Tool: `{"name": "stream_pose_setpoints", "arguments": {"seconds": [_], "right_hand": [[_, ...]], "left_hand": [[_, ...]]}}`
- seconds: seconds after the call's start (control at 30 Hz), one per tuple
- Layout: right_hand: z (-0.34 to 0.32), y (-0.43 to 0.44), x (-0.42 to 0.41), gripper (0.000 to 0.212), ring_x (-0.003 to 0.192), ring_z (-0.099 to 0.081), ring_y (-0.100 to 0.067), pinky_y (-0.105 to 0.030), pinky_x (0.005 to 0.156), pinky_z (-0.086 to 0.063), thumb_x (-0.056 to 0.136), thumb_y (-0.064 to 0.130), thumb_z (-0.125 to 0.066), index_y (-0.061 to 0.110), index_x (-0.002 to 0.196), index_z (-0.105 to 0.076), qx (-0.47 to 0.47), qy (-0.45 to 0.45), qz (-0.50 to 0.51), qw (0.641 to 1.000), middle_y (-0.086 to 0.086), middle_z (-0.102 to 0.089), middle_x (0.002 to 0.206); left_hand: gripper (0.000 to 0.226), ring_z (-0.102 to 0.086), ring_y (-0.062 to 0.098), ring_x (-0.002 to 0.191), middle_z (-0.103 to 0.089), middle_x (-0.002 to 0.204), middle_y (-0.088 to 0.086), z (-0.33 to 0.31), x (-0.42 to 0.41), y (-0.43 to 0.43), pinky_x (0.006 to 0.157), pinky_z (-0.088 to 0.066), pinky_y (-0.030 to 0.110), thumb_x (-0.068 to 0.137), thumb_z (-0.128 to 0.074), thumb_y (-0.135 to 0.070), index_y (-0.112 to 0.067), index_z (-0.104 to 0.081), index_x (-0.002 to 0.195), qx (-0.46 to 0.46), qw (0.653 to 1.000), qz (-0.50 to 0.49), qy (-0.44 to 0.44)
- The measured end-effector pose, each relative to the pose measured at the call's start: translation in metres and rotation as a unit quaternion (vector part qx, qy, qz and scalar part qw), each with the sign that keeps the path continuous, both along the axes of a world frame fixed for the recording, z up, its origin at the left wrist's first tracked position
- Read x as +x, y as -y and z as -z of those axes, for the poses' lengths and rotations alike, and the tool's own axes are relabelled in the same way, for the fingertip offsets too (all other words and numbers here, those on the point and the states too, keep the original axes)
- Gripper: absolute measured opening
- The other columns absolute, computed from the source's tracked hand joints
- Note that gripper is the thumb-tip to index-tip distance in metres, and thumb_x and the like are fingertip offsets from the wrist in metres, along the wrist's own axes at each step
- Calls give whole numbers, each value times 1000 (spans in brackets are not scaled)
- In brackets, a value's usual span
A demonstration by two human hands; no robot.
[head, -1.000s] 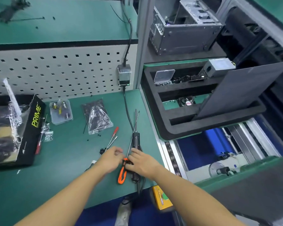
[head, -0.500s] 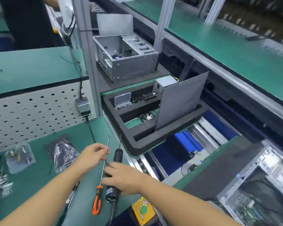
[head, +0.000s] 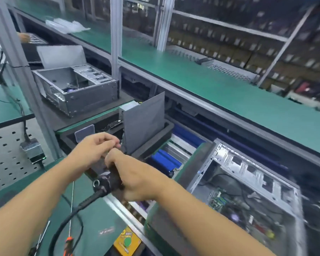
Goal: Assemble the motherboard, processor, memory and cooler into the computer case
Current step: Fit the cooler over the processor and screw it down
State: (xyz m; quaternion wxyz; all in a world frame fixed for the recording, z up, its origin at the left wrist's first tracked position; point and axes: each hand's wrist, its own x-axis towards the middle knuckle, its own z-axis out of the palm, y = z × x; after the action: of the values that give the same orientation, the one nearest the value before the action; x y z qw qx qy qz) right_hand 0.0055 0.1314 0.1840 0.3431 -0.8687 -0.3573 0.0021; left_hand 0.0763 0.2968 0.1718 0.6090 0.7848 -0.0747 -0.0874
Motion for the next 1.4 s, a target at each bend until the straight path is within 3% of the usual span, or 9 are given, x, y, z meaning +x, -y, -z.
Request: {"name": "stream_pose_setpoints", "arguments": {"seconds": [0.17,0.27,0.43,0.57,0.7,0.83,1.1,1.27,1.4], "right_hand": [[-39,55,-4,32,94,-53,3,-5,89,-37,86,-6,-67,-1,112,-49,84,70,111,988,-10,-49,110],[-42,99,-10,46,116,-52,-17,-24,105,-40,90,10,-72,4,128,-47,88,149,176,969,-7,-44,128],[-41,163,-37,52,109,-54,-5,-29,97,-47,93,31,-66,41,137,-40,94,157,266,947,20,-46,122],[-44,205,-63,45,90,-52,-1,-10,83,-39,93,23,-67,33,132,-47,162,156,328,918,20,-49,103],[-43,244,-91,27,68,-48,-4,-14,68,-41,86,20,-71,37,99,-54,238,141,409,870,19,-55,79],[-35,279,-123,15,72,-52,-40,-49,66,-50,86,18,-71,18,91,-56,306,97,441,838,-19,-56,84],[-36,329,-164,10,57,-56,-18,-39,56,-53,87,12,-70,14,91,-62,397,105,449,794,-2,-62,73],[-19,348,-169,8,58,-53,-21,-34,57,-47,89,13,-68,11,93,-61,438,95,476,757,1,-59,70],[-2,352,-165,12,56,-49,-25,-40,55,-44,87,15,-68,8,95,-64,447,82,514,728,-4,-56,66]], "left_hand": [[29,-65,10,75,-72,78,-5,-38,5,39,72,-51,26,94,-56,-7,-26,-72,79,-6,996,40,82],[18,-65,21,81,-71,81,0,-53,-2,67,74,-50,33,84,-61,-19,-30,-74,80,-68,991,60,100],[19,-63,12,74,-71,87,-4,-61,-26,111,61,-46,25,84,-56,-41,-31,-68,95,-134,971,66,187],[23,-33,13,42,-43,51,-4,-57,-45,152,41,-24,19,92,-47,-26,-24,-63,75,-204,975,18,91],[25,-21,11,40,-29,48,-7,-34,-70,195,39,-19,15,90,-46,-22,-16,-60,71,-94,988,114,40],[18,-36,12,49,-44,53,-7,4,-87,239,45,-32,22,94,-56,-30,-16,-61,82,75,970,219,69],[26,-59,2,96,-62,106,-18,57,-100,322,86,-49,26,84,-71,-36,-40,-59,106,278,863,399,136],[79,-38,14,135,-39,148,-6,97,-98,379,110,-34,30,78,-75,-47,-24,-38,145,376,731,519,233],[108,-39,21,133,-36,148,0,129,-90,416,109,-37,40,65,-73,-67,-17,-27,150,426,621,578,313]]}}
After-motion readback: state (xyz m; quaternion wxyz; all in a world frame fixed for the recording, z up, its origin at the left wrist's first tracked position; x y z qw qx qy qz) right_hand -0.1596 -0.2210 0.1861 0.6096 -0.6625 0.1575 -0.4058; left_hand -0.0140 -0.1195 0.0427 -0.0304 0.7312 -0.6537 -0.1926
